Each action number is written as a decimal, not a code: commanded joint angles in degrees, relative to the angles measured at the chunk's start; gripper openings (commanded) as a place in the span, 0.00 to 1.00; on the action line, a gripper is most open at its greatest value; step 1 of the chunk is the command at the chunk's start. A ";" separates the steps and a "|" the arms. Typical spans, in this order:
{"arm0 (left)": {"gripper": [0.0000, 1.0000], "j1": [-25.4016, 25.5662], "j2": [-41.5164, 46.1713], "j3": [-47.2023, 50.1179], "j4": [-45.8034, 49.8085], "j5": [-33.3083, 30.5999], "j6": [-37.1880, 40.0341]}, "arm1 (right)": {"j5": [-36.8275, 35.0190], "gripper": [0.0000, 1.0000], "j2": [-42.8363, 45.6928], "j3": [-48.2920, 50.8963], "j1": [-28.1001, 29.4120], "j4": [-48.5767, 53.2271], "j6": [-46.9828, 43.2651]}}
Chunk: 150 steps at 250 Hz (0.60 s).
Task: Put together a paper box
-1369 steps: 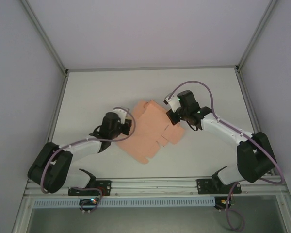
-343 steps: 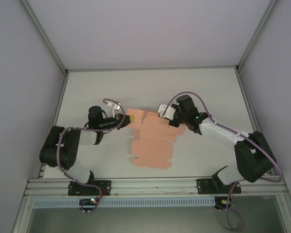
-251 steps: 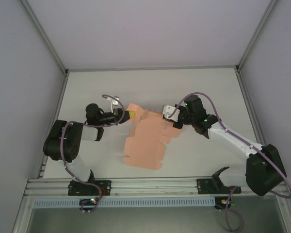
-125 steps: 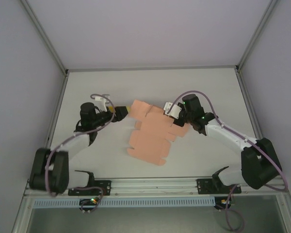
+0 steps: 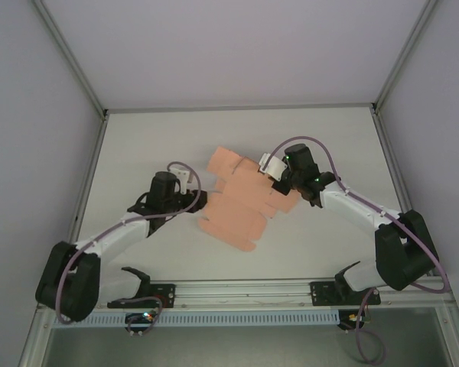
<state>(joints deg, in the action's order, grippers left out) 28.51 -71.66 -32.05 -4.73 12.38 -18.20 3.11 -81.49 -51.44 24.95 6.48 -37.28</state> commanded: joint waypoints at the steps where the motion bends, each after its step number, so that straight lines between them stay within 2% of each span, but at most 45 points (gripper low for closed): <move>1: 0.74 2.54 -3.78 -3.56 -3.19 0.14 2.61 | -1.06 0.00 -0.69 -1.04 1.23 0.62 1.34; 44: 0.75 4.96 -10.22 -8.43 -2.40 -2.62 2.92 | -1.36 0.00 -0.23 -0.70 2.48 0.55 1.57; 89: 0.65 8.05 -12.31 -10.17 -3.26 -3.96 3.95 | -2.57 0.00 -1.00 -0.88 2.69 1.16 1.78; 118: 0.67 10.82 -10.10 -10.58 -0.33 -9.31 5.45 | -3.43 0.00 -1.30 -0.89 2.67 1.34 1.61; 132: 0.72 10.97 -8.75 -9.86 0.76 -9.91 5.14 | -3.96 0.00 -1.30 -0.87 2.70 1.18 1.52; 150: 0.73 10.92 -6.66 -8.88 2.44 -10.62 4.24 | -4.21 0.00 -1.30 -0.94 2.66 1.39 1.43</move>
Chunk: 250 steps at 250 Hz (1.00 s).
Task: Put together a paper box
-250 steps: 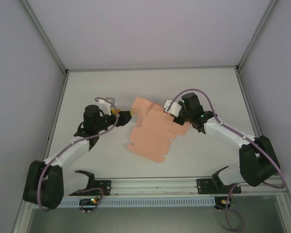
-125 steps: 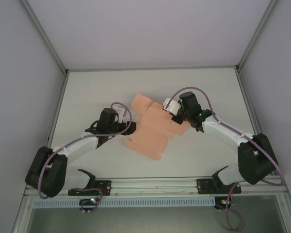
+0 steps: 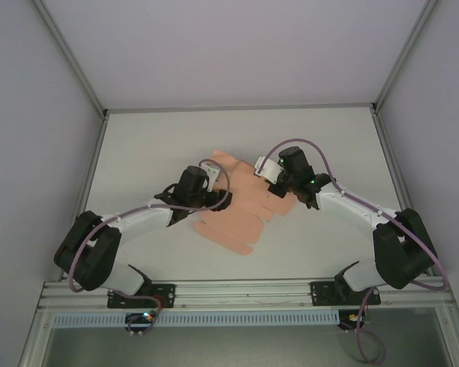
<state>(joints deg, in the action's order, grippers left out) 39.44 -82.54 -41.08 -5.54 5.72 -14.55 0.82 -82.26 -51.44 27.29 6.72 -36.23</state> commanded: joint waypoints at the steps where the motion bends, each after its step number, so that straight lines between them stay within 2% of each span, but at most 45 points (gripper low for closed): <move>1: 0.73 0.01 4.36 0.18 3.34 -4.00 0.58 | -1.94 0.00 -0.53 -0.99 0.36 1.17 0.37; 36: 0.69 -0.02 8.11 1.91 4.54 -6.49 -0.22 | -2.23 0.00 -0.72 -1.16 0.31 1.41 0.52; 83: 0.45 -0.07 7.68 1.84 3.03 -3.87 -0.02 | -1.96 0.00 -0.45 -1.47 0.34 2.15 1.06; 124: 0.44 -0.07 5.31 0.71 2.89 -3.35 -0.30 | -1.59 0.00 -0.27 -1.91 0.45 3.22 1.16; 154: 0.20 0.02 5.19 0.31 2.36 -2.09 -0.51 | -1.52 0.00 -0.52 -2.00 0.40 3.33 1.06; 189: 0.00 1.02 4.45 -0.17 1.03 -0.70 1.25 | -1.53 0.00 -0.53 -2.18 1.00 3.30 1.16; 220: 0.00 3.24 2.27 -1.58 0.64 -0.75 2.83 | -1.70 0.00 -0.53 -2.30 1.67 3.59 1.37; 250: 0.07 4.27 -1.58 -3.27 -0.75 0.88 2.69 | -1.78 0.00 -0.54 -2.33 2.81 3.56 1.95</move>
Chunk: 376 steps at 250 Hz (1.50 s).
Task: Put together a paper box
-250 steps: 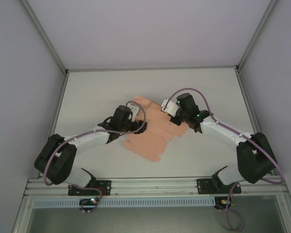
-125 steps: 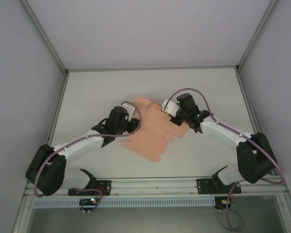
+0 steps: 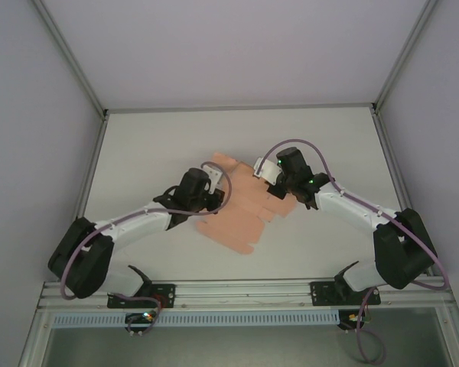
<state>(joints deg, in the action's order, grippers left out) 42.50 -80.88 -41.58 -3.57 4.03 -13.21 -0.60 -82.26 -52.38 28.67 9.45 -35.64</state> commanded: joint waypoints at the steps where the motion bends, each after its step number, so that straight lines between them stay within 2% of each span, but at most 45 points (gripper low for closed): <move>1: 0.07 1.19 -3.37 -2.83 -2.78 2.60 1.35 | -0.36 0.00 -0.53 -1.40 1.46 0.83 1.40; 31: 0.08 1.23 -7.65 -3.77 -5.11 4.62 -0.07 | -0.45 0.00 -0.38 -1.26 2.27 1.01 1.67; 43: 0.13 1.20 -9.19 -4.00 -6.35 6.09 -0.69 | -0.41 0.00 -0.27 -1.07 2.51 0.88 1.63; 59: 0.15 1.21 -10.96 -4.38 -7.28 7.36 -1.74 | -0.37 0.00 -0.23 -0.80 2.62 0.67 1.57; 72: 0.22 1.25 -12.02 -4.35 -8.38 8.13 -2.23 | -0.29 0.00 -0.18 -0.58 2.78 0.48 1.66; 88: 0.36 1.01 -12.96 -3.88 -10.30 8.81 -2.89 | -0.17 0.00 -0.20 -0.23 2.85 0.18 1.63; 122: 0.50 -0.63 -13.86 -2.10 -14.90 13.72 -5.41 | -0.19 0.00 -0.44 0.17 2.89 -0.33 1.38; 156: 0.56 -3.23 -10.38 0.89 -16.34 15.65 -7.88 | -2.95 0.00 -1.32 -0.43 2.89 -0.05 -0.15; 170: 0.67 -3.49 -7.14 2.49 -15.08 14.96 -7.74 | -4.87 0.00 -1.90 -0.68 2.84 0.04 -1.18; 198: 0.69 -3.46 0.73 5.63 -9.10 11.47 -7.35 | -8.15 0.00 -3.63 -1.82 2.62 0.36 -2.64; 228: 0.63 -3.65 7.47 8.56 0.23 5.97 -8.64 | -10.75 0.00 -5.24 -2.92 2.71 -0.29 -3.22; 241: 0.56 -3.73 9.42 10.60 1.69 4.81 -9.86 | -11.50 0.00 -5.68 -2.99 2.90 -1.63 -3.21; 258: 0.40 -3.67 10.48 14.03 0.13 5.26 -12.14 | -11.51 0.00 -6.06 -2.67 3.31 -3.74 -3.54; 274: 0.31 -3.40 9.85 15.90 -1.59 7.65 -13.51 | -12.40 0.00 -6.62 -2.11 3.97 -6.15 -4.12; 299: 0.23 -1.98 8.39 16.28 -1.81 6.65 -14.41 | -17.47 0.00 -7.67 -1.80 5.81 -10.33 -6.11; 312: 0.22 -1.59 7.26 16.29 -2.61 6.13 -14.52 | -20.49 0.00 -7.98 -1.23 6.87 -13.13 -7.94; 360: 0.06 -2.41 3.11 18.29 -7.02 3.97 -18.20 | -28.10 0.00 -8.17 3.57 9.68 -23.07 -16.53; 376: 0.03 -2.57 1.10 18.90 -8.70 4.14 -18.86 | -30.61 0.00 -8.60 6.33 10.97 -28.87 -20.14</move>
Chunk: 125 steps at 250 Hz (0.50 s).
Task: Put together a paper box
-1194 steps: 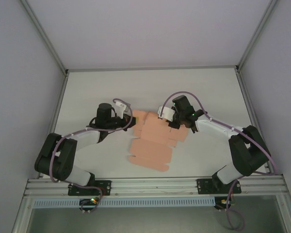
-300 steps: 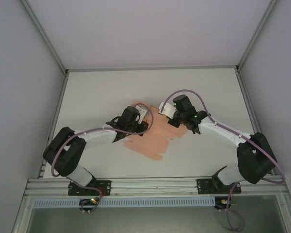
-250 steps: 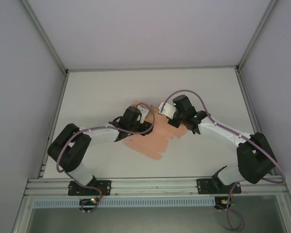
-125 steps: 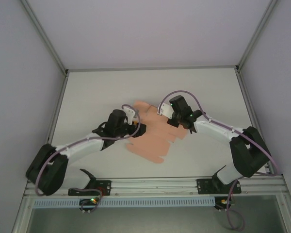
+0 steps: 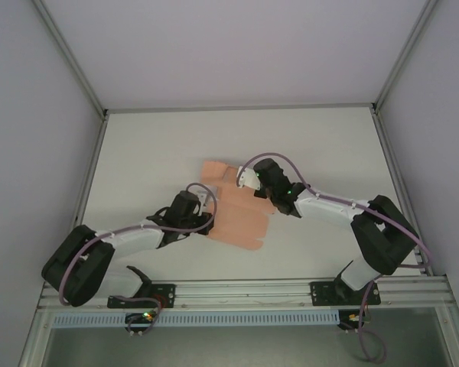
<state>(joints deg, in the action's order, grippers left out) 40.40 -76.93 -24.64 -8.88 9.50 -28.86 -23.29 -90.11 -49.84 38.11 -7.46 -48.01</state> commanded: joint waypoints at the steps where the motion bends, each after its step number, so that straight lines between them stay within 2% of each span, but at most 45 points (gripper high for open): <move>1: 0.03 -0.47 -3.00 2.01 -3.45 -1.32 -3.33 | -7.93 0.00 -0.75 3.80 1.53 -11.95 -7.77; 22: 0.00 -0.33 -5.99 2.08 -5.08 -0.90 -4.16 | -11.05 0.00 -2.06 5.69 3.51 -16.66 -10.88; 60: 0.00 -0.47 -8.69 1.80 -5.89 -1.61 -4.98 | -15.10 0.00 -3.63 9.45 6.85 -26.26 -15.78; 92: 0.00 -0.48 -8.55 1.99 -5.94 -2.37 -4.80 | -15.60 0.00 -3.51 13.74 9.54 -30.13 -19.23; 125: 0.00 -0.52 -8.42 1.80 -5.29 -2.20 -4.36 | -14.79 0.00 -3.92 17.13 10.57 -31.41 -17.54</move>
<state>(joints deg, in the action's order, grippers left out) 40.40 -83.53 -23.86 -19.05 9.72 -32.84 -38.83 -92.79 -35.94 47.53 -36.45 -64.42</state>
